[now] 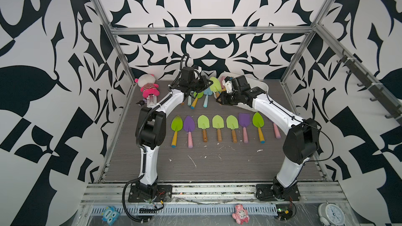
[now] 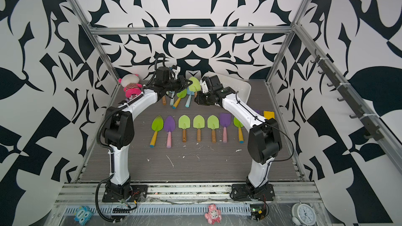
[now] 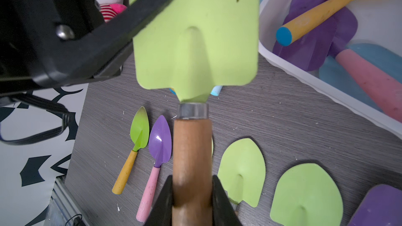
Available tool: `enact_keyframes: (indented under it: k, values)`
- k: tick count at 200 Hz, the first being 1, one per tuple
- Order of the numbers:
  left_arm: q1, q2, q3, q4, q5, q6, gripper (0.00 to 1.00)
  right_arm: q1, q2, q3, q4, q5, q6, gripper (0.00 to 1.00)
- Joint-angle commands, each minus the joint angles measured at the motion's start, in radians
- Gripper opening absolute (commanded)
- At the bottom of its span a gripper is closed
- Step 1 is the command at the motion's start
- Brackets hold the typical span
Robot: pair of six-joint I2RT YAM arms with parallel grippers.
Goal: Take the shovel out of the storage box
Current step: Pick up the shovel from the storage box, then place the shovel at the center of the board.
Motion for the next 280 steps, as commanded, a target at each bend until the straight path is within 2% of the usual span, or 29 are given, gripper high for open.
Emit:
enact_keyframes:
  k: [1,18,43,71,119,147,169,216,253,280]
  values:
    - [0.024,-0.057,-0.04,0.014,0.041,0.086,0.0,0.0,-0.069,0.038,0.093,-0.002,-0.023,0.33]
    - [0.044,-0.081,-0.069,0.009,0.055,0.111,0.0,0.0,-0.077,0.044,0.084,0.039,-0.023,0.45]
    - [0.08,-0.122,-0.109,-0.024,0.091,0.168,0.0,-0.001,-0.101,0.039,0.079,0.113,-0.05,0.56]
    - [0.13,-0.168,-0.135,-0.122,0.139,0.282,0.0,-0.004,-0.126,0.021,0.085,0.179,-0.101,0.7]
    - [0.224,-0.241,-0.145,-0.438,0.149,0.582,0.0,-0.04,-0.096,0.061,0.051,0.18,-0.171,0.73]
    - [0.278,-0.272,-0.153,-0.609,0.101,0.73,0.0,-0.067,-0.065,0.093,0.036,0.16,-0.188,0.74]
    - [0.335,-0.285,-0.16,-0.704,0.089,0.797,0.0,-0.087,-0.038,0.115,0.028,0.138,-0.195,0.74]
    - [0.428,-0.272,-0.13,-0.946,-0.026,0.935,0.0,-0.123,0.033,0.158,0.02,0.079,-0.211,0.74]
    - [0.501,-0.282,-0.175,-1.0,-0.104,0.979,0.0,-0.165,0.126,0.233,0.002,0.02,-0.194,0.73]
    - [0.518,-0.273,-0.21,-1.021,-0.151,1.019,0.0,-0.187,0.203,0.311,-0.027,-0.008,-0.191,0.72]
